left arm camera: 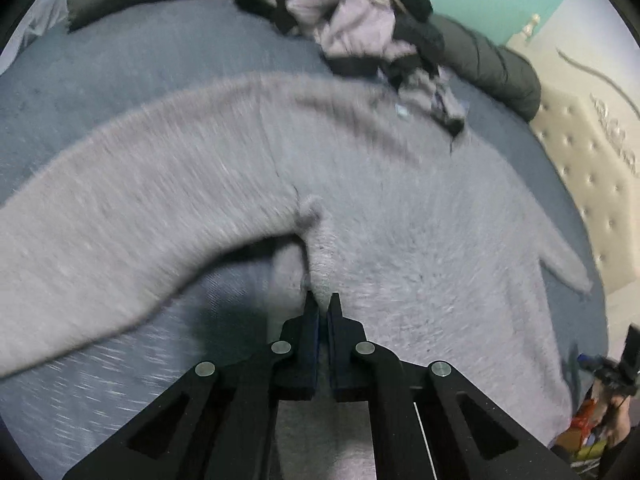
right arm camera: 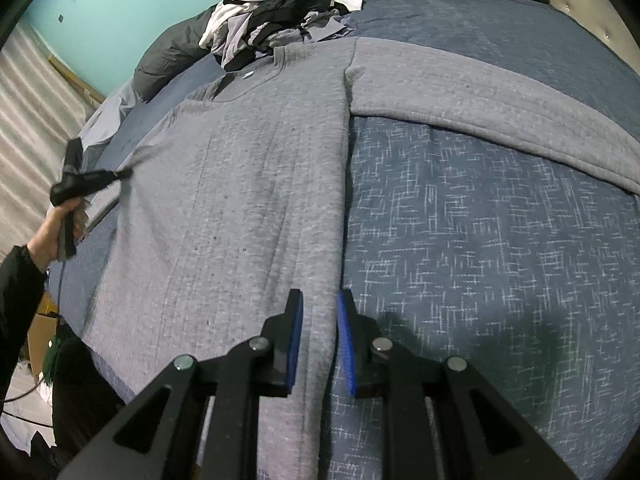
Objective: Fold clothes
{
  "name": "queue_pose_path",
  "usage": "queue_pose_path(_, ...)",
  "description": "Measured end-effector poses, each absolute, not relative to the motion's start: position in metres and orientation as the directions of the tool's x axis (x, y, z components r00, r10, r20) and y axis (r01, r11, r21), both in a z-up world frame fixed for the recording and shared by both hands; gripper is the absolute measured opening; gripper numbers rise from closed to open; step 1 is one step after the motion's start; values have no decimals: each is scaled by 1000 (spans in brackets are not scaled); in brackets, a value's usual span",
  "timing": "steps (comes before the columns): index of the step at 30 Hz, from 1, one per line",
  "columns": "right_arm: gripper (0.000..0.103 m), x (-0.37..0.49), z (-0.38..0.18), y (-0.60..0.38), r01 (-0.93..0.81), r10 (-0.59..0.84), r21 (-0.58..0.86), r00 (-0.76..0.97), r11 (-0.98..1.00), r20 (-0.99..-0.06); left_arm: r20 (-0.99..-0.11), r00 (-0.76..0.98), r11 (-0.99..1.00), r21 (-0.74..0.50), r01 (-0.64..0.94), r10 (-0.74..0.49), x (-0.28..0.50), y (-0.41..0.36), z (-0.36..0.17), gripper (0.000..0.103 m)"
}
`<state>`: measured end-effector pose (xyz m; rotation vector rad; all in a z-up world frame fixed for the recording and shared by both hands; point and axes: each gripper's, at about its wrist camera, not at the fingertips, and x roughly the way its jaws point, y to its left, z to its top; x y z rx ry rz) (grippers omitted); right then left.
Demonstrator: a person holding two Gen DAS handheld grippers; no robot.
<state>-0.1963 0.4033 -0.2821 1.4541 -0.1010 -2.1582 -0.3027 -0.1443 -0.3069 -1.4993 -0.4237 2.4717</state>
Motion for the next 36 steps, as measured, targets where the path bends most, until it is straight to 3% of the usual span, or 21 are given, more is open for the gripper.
queue_pose_path(10,17,-195,-289,401,364,-461,361,-238,-858,-855,-840,-417,-916,-399,43,347,-299,-176,-318,4)
queue_pose_path(12,17,-195,-292,399,358,-456,362,-224,-861,-862,-845,-406,-912,-406,60,349,-298,-181,-323,9)
queue_pose_path(14,22,-195,-296,397,353,-450,363,-206,-862,-869,-849,-394,-908,-412,77,352,-296,-186,-327,14)
queue_pose_path(15,32,-194,-298,395,351,-448,364,-196,-863,-872,-852,-391,-911,-407,72,350,-294,-186,-327,20)
queue_pose_path(16,39,-194,-299,394,350,-447,364,-191,-863,-874,-854,-389,-917,-395,55,344,-290,-184,-324,21)
queue_pose_path(18,43,-193,-302,391,348,-447,369,-177,-862,-877,-858,-385,-927,-376,20,340,-280,-180,-319,21)
queue_pose_path(25,43,-189,-299,386,344,-443,367,-176,-864,-879,-868,-313,-921,-383,-70,385,-234,-168,-319,23)
queue_pose_path(29,43,-184,-295,383,350,-425,347,-175,-870,-888,-885,-257,-921,-373,-111,389,-200,-158,-323,33)
queue_pose_path(36,43,-176,-286,381,332,-443,368,-184,-868,-878,-891,-219,-916,-373,-148,398,-168,-134,-336,34)
